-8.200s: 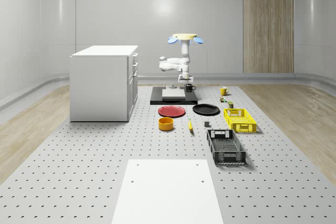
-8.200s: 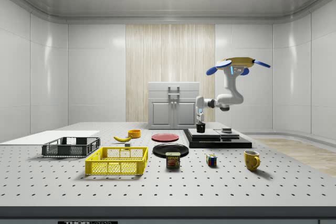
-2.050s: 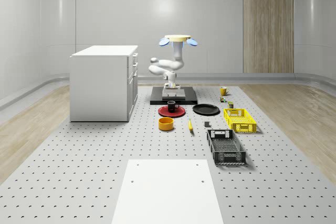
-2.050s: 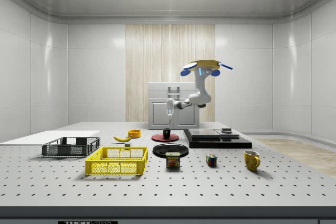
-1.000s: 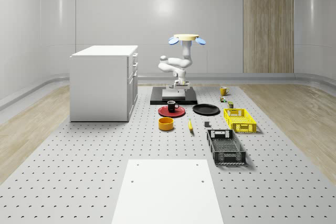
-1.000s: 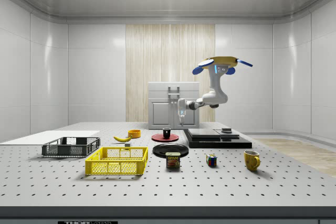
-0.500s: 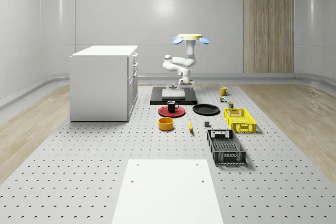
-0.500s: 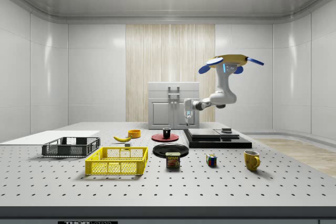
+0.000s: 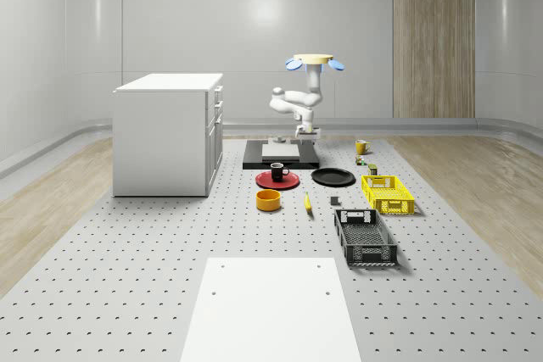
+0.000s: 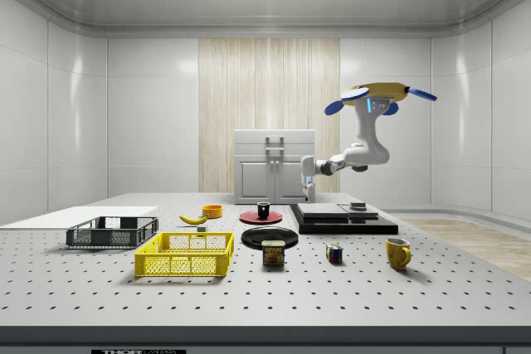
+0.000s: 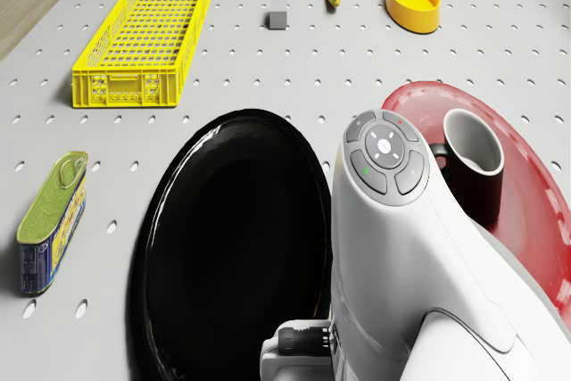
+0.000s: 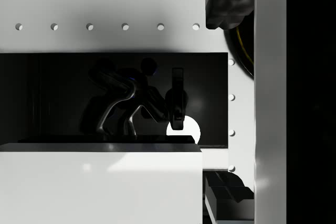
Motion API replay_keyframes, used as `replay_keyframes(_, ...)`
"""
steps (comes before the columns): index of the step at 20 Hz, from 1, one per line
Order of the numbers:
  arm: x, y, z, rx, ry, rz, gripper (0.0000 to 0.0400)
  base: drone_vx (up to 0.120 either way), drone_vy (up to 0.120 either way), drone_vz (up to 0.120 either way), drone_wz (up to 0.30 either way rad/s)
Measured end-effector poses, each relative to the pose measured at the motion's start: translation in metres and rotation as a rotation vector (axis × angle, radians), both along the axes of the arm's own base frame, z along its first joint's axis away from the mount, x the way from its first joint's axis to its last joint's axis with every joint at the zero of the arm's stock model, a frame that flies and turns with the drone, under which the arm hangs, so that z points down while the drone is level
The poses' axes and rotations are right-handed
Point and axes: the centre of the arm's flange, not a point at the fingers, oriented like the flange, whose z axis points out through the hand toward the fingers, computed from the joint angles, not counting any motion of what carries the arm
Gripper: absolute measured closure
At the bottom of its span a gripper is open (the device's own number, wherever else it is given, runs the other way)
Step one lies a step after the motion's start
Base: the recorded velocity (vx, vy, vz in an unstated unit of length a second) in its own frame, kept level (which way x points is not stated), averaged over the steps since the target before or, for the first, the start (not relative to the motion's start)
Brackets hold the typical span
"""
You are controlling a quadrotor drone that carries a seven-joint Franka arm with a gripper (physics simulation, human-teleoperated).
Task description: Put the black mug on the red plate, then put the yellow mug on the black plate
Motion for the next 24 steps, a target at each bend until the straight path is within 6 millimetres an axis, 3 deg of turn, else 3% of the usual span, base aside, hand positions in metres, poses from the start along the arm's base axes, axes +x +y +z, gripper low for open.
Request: replay_keyframes(24,0.0,0.0,0.0,0.0,0.0,0.0,0.0,-0.12,0.12,0.0,0.0)
